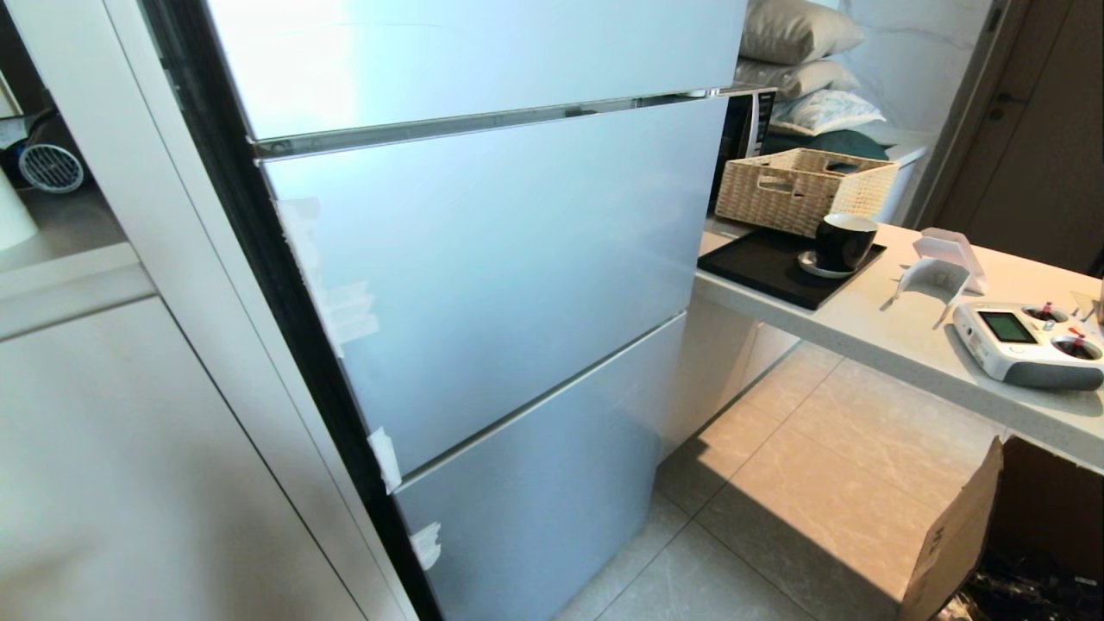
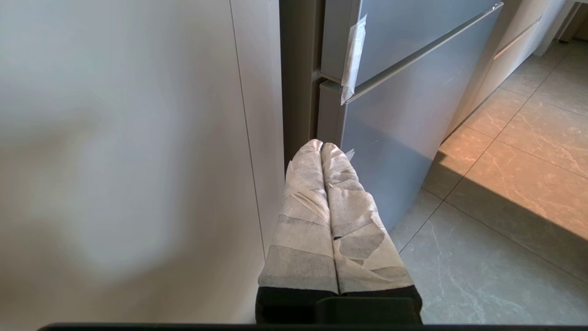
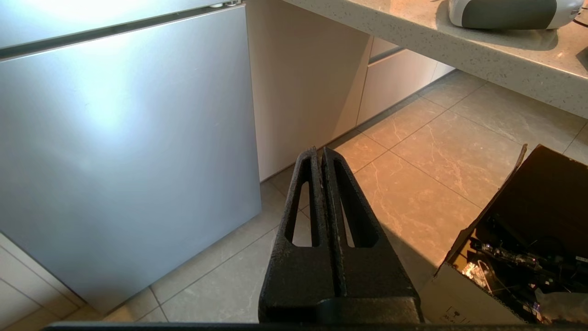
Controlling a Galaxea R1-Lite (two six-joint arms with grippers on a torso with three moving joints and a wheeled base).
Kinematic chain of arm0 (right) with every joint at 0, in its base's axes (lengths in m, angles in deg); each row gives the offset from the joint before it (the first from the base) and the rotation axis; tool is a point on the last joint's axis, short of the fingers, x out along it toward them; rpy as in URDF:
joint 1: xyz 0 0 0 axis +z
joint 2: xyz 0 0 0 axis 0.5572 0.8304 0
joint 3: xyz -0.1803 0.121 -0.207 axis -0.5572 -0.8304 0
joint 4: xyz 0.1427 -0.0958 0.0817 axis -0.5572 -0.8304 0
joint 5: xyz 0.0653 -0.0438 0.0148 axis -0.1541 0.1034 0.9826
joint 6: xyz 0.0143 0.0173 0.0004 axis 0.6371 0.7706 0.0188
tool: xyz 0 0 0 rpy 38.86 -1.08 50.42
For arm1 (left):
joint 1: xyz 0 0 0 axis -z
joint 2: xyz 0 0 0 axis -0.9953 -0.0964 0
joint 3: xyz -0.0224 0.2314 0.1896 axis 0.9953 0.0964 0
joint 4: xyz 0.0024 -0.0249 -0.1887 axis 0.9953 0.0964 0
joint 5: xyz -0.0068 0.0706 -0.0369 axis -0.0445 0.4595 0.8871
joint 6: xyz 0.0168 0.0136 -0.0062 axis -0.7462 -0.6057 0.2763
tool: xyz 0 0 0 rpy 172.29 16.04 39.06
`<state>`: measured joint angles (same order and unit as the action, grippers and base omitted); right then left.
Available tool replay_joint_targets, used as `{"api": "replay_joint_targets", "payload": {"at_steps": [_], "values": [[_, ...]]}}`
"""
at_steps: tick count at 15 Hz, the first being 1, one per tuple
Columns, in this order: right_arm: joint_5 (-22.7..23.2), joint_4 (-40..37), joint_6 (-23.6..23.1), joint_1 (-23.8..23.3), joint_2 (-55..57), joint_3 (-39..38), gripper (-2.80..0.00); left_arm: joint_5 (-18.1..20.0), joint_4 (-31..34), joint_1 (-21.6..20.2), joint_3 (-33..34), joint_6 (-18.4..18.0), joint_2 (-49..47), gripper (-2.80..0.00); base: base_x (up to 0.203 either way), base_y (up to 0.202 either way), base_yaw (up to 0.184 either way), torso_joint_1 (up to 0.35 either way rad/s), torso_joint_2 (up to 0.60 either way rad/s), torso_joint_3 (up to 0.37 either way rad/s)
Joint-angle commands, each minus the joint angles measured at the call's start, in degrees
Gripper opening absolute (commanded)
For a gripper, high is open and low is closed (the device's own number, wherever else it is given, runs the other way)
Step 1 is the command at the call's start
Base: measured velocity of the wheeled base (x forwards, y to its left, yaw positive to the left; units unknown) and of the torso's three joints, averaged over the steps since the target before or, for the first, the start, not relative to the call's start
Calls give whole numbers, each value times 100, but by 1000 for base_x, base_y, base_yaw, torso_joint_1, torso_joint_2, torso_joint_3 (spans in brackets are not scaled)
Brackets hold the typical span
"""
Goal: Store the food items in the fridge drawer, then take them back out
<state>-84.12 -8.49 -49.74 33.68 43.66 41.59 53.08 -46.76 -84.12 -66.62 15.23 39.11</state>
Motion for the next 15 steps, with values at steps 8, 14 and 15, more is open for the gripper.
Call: {"api": "replay_joint_targets", "payload": {"at_steps": [8, 14, 15], "values": [[3, 2, -3, 7, 6, 0, -280, -2, -1, 0, 0, 5, 1, -280, 0, 0, 0, 0, 0, 0], [3, 2, -3, 1, 6, 0, -280, -2, -1, 0, 0, -4, 1, -280, 0, 0, 0, 0, 0, 0], [3, 2, -3, 8, 6, 0, -280, -2, -1, 0, 0, -4, 1, -280, 0, 0, 0, 0, 0, 0]]}}
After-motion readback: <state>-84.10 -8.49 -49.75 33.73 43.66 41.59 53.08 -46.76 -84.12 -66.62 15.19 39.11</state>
